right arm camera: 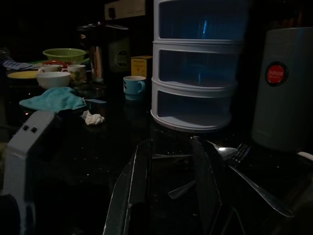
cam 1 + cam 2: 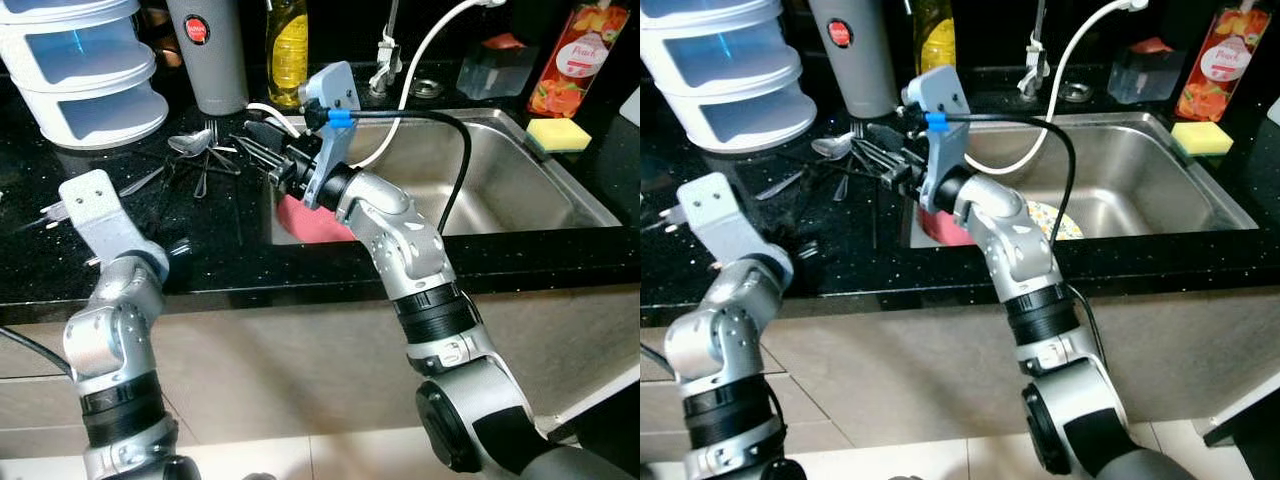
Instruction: Kitchen organization
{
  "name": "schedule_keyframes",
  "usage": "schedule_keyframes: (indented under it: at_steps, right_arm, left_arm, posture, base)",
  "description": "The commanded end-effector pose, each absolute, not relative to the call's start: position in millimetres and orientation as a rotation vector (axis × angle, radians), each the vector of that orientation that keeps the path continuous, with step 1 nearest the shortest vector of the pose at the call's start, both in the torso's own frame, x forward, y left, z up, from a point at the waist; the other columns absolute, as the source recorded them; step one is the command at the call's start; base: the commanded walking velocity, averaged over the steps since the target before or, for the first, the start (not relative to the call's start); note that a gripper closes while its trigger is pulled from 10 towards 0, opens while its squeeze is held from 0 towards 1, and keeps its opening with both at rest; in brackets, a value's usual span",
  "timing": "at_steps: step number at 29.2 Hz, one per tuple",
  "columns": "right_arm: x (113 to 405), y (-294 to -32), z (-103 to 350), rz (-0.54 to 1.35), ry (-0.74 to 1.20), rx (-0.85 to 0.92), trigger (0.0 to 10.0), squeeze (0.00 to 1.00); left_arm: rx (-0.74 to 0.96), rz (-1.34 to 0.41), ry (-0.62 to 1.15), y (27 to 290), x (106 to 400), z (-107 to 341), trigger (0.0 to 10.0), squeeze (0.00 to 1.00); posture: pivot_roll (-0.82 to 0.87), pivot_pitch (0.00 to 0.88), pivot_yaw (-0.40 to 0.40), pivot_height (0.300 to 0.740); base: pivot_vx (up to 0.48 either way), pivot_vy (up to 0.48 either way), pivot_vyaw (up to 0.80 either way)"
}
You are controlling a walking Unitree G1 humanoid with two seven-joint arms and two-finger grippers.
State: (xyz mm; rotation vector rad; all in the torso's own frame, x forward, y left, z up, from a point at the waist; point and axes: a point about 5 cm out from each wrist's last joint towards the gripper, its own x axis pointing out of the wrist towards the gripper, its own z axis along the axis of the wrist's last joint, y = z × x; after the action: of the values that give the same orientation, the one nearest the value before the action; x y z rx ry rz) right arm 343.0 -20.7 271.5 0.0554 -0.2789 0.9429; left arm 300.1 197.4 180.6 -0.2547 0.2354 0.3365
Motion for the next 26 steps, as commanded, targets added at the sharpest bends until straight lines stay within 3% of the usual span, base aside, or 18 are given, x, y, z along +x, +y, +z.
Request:
schedule_keyframes:
  at_steps: [1,2,3,4,11,19,21,24,26]
  right_arm:
    - [343.0,-19.9,271.9,0.943,-0.278,0.052,10.0,0.00]
    - [343.0,-20.0,271.8,0.942,-0.278,0.052,10.0,0.00]
    - [343.0,-20.0,271.8,0.942,-0.278,0.052,10.0,0.00]
    - [343.0,-20.1,271.9,0.941,-0.278,0.053,10.0,0.00]
    - [342.7,-20.5,273.3,0.947,-0.282,0.072,10.0,0.00]
    - [341.5,-28.5,285.4,0.974,-0.307,0.268,10.0,0.00]
    - [343.4,-30.5,285.7,0.958,-0.303,0.273,10.0,0.00]
    - [351.1,-34.5,282.5,0.885,-0.276,0.244,10.0,0.00]
    - [358.8,-36.3,276.2,0.806,-0.244,0.160,10.0,0.00]
  left_arm:
    - [-0.193,0.344,0.228,199.2,300.1,178.4,0.0,0.00]
    - [-0.163,0.334,0.139,197.4,301.3,193.0,4.7,0.00]
    - [-0.163,0.334,0.139,197.4,301.3,193.0,4.7,0.00]
    - [-0.121,0.317,0.040,192.7,301.3,212.1,10.0,0.00]
    - [0.029,0.133,-0.111,167.7,301.8,246.3,10.0,0.00]
    - [-0.086,-0.182,-0.136,145.3,293.1,251.8,10.0,0.00]
    - [-0.074,-0.178,-0.120,146.8,294.2,249.3,10.0,0.00]
    - [0.086,-0.100,-0.013,153.9,304.9,232.3,10.0,0.00]
    - [0.113,-0.088,0.019,156.7,311.0,226.1,10.0,0.00]
  posture:
    - [0.22,0.000,0.012,0.740]
    - [0.22,0.000,0.012,0.740]
    - [0.22,0.000,0.012,0.740]
    - [0.22,0.000,0.013,0.740]
    - [0.22,0.000,0.011,0.740]
    - [0.21,0.000,0.015,0.740]
    - [0.21,0.000,0.015,0.740]
    - [0.21,0.000,0.016,0.740]
    - [0.20,0.000,0.020,0.740]
  base:
    - [0.000,0.000,0.00]
    - [0.000,0.000,0.00]
    - [0.000,0.000,0.00]
    - [0.000,0.000,0.00]
    - [0.000,0.000,0.00]
    - [0.000,0.000,0.00]
    - [0.000,0.000,0.00]
    - [0.000,0.000,0.00]
    - [0.000,0.000,0.00]
